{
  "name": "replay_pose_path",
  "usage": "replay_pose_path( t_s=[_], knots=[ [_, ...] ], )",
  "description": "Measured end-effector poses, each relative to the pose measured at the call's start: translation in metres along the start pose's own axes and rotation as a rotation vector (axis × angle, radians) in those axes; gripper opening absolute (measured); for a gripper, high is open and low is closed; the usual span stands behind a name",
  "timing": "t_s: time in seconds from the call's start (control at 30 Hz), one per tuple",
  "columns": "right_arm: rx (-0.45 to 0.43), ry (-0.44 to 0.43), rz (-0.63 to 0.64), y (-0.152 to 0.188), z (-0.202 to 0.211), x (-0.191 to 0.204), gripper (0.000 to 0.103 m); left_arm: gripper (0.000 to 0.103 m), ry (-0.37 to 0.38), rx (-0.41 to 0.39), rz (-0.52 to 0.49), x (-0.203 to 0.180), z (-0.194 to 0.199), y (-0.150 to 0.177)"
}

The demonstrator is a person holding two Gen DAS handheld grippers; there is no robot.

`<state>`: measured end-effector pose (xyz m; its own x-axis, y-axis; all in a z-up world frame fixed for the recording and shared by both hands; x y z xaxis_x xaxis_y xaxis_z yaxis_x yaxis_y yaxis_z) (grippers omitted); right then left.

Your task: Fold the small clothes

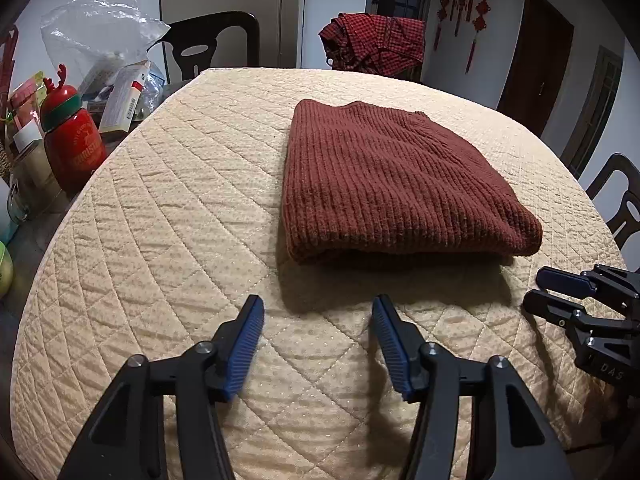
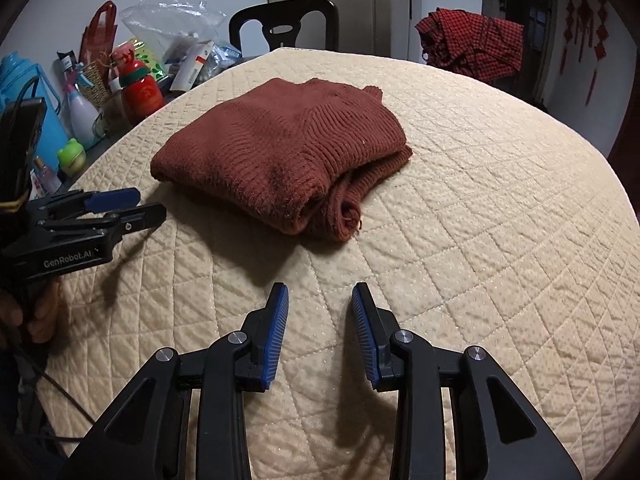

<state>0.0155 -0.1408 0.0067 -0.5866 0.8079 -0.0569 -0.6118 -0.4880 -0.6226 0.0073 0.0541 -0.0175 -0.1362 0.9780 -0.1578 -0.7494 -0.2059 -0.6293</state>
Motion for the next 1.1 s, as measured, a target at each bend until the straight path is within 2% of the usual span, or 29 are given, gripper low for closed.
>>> replay_pose_path(
  t_s=[0.1, 0.67, 1.1],
  knots=[
    [0.002, 0.023, 0.018, 0.0004, 0.0002, 0.0032, 0.035, 0.065, -0.006, 0.005, -0.018, -0.0038, -0.0014, 0.0008],
    [0.001, 0.017, 0.012, 0.0008, 0.0002, 0.001, 0.036, 0.078, -0.006, 0.022, -0.056, -0.0087, -0.0051, 0.001],
    [0.001, 0.015, 0.011, 0.0004, 0.0001, 0.0014, 0.036, 0.079, -0.011, 0.022, -0.059, -0.0099, -0.0059, 0.0017]
  ],
)
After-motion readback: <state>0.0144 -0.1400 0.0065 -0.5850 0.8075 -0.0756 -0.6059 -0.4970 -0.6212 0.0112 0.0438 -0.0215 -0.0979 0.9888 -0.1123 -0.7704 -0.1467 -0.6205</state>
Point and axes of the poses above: each gripper's, at about its wrist camera, not at the fingertips, and z roughly against the way its jaws point, x to its left, y to its underside, the point moved 2 cm from there along -z, roughly the way its jaws point, and after that the axes turned 8 degrees about z, right-handed, at the moved point
